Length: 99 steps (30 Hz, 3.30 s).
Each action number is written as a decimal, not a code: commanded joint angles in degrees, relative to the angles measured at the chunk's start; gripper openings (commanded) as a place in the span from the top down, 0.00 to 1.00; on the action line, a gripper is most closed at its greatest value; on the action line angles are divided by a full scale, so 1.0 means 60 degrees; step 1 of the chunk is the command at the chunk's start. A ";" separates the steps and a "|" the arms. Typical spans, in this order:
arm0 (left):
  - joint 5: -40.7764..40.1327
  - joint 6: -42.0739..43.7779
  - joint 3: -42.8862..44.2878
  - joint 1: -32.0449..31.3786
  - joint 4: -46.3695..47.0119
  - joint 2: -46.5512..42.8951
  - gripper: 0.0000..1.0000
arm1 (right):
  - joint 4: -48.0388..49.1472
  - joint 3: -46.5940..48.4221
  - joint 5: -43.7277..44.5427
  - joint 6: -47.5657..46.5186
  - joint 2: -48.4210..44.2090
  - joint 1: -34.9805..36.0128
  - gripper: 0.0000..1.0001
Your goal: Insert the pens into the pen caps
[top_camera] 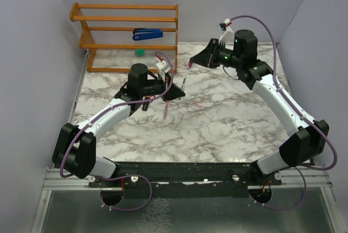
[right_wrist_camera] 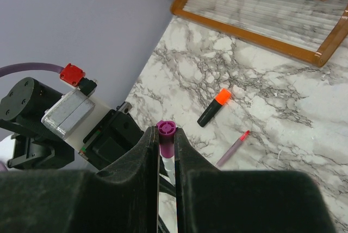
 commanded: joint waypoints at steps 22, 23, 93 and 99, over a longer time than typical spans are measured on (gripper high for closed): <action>0.0158 0.0195 0.0231 -0.0019 0.0014 -0.0065 1.00 | -0.0445 0.0018 -0.0308 -0.0552 0.0171 0.0507 1.00; 0.0140 0.0266 0.0293 -0.0006 -0.0077 -0.0050 1.00 | -0.0570 0.0025 -0.0291 -0.0633 0.0155 0.0526 1.00; -0.1023 0.0617 0.3026 0.1329 0.1010 0.0361 1.00 | 0.0498 -0.4102 0.0862 -0.0429 -0.0097 0.2815 1.00; -0.1050 0.0656 0.3123 0.1329 0.1122 0.0273 1.00 | 0.0853 -0.4498 0.0770 -0.0235 0.0066 0.2995 1.00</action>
